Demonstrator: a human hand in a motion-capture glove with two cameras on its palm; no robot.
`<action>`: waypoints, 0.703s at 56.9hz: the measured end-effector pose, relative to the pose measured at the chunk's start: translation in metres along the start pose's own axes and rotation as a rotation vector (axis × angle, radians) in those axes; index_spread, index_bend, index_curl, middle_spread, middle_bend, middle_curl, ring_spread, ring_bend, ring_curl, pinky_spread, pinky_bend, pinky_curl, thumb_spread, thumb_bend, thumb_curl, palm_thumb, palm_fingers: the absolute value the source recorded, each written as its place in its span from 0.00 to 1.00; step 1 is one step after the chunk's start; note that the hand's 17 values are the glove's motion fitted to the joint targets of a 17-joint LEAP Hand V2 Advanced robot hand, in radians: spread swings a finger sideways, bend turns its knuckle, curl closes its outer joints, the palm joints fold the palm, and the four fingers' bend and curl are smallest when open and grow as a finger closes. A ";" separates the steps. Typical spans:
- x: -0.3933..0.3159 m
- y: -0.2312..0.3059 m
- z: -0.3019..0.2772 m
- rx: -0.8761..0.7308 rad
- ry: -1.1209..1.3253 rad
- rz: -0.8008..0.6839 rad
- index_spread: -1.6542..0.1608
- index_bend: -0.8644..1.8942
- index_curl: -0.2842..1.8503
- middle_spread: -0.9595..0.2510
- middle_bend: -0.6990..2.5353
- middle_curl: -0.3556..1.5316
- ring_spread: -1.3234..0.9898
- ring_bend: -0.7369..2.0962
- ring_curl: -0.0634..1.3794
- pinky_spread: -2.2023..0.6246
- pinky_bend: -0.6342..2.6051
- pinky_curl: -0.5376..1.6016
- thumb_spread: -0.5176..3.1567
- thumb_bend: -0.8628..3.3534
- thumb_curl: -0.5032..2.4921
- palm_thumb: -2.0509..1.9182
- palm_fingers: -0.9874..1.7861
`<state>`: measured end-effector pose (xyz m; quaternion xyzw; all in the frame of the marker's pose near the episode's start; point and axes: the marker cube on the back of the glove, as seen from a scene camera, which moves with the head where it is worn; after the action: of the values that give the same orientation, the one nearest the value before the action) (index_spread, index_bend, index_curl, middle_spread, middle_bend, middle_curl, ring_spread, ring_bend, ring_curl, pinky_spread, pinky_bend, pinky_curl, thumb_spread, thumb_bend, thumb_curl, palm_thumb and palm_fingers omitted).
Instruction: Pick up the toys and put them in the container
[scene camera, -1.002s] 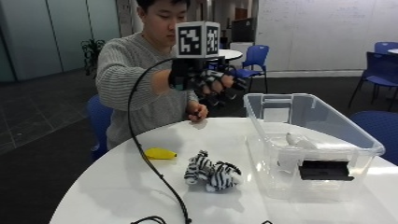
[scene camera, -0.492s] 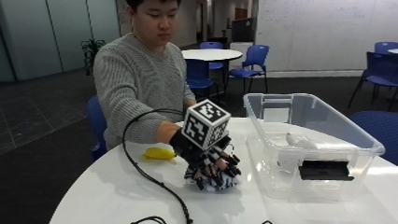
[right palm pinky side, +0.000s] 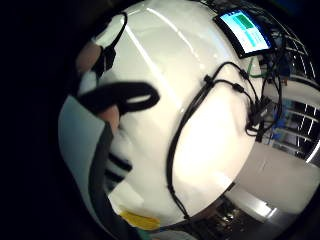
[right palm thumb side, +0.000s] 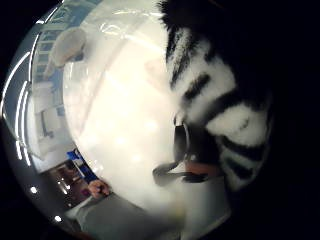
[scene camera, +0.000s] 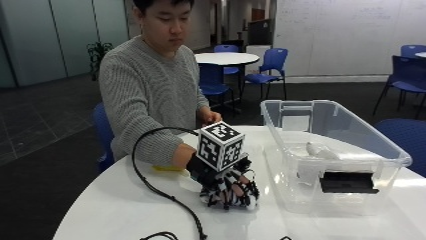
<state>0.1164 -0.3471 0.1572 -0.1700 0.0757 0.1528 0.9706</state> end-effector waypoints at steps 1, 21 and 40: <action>-0.001 -0.001 0.000 0.019 0.000 0.008 0.71 0.33 0.20 0.70 0.26 0.30 0.45 0.67 0.35 0.68 0.68 0.44 0.53 0.22 0.29 0.59 0.43; 0.003 0.003 -0.015 0.197 -0.027 -0.004 0.71 0.39 0.22 0.58 0.37 0.39 0.42 0.70 0.37 0.63 0.59 0.42 0.44 0.23 0.37 0.67 0.67; 0.008 0.033 -0.249 0.482 -0.143 -0.146 0.69 0.38 0.25 0.54 0.35 0.43 0.40 0.67 0.38 0.62 0.54 0.43 0.34 0.22 0.43 0.68 0.69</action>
<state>0.0900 -0.4035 -0.0863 0.0725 0.0287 0.0715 0.9944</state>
